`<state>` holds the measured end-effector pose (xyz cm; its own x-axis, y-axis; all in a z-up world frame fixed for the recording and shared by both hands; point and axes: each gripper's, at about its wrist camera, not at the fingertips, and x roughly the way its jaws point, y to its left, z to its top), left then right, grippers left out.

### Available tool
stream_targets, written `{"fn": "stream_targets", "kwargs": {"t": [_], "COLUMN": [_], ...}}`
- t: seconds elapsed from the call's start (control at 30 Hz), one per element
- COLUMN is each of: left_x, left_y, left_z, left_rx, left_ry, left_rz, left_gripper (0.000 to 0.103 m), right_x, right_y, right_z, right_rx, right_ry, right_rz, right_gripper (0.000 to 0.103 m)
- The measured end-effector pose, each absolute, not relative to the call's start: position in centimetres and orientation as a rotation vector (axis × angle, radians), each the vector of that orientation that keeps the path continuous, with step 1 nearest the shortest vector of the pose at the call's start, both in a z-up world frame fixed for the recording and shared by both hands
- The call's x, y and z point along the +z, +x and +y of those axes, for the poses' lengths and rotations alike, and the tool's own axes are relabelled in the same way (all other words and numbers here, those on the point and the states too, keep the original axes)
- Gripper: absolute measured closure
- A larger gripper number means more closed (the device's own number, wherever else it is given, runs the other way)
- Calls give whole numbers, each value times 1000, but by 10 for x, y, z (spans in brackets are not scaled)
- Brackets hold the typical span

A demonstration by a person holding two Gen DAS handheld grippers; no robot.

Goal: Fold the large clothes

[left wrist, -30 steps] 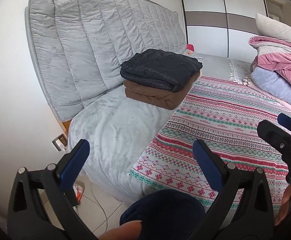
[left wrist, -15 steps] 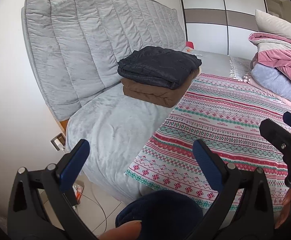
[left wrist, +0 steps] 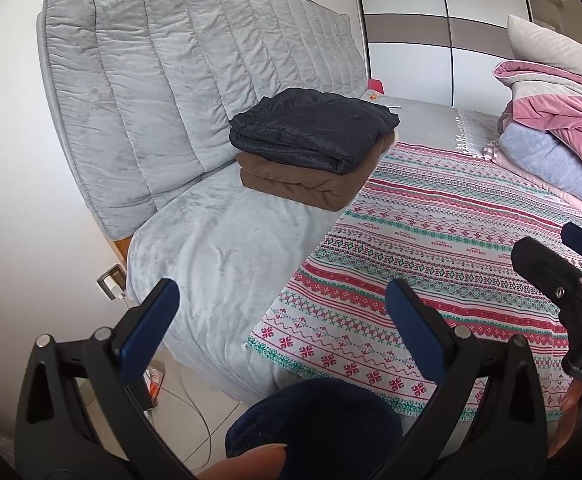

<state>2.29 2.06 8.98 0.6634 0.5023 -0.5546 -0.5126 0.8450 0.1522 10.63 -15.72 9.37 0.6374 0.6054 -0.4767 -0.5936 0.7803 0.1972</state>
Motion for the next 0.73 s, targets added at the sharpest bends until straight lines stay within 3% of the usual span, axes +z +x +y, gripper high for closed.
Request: {"fn": "stream_targets", "kwargs": {"t": [0.73], "left_x": [88], "left_y": [22], "left_z": [17], "left_rx": [565], "left_ry": [-22], "left_rz": [616], "left_gripper": [1], "right_x": [91], "right_y": [106], "right_z": [-156], "right_rx": [688], "right_ry": [17], "right_rz": [558], "right_gripper": [0]}}
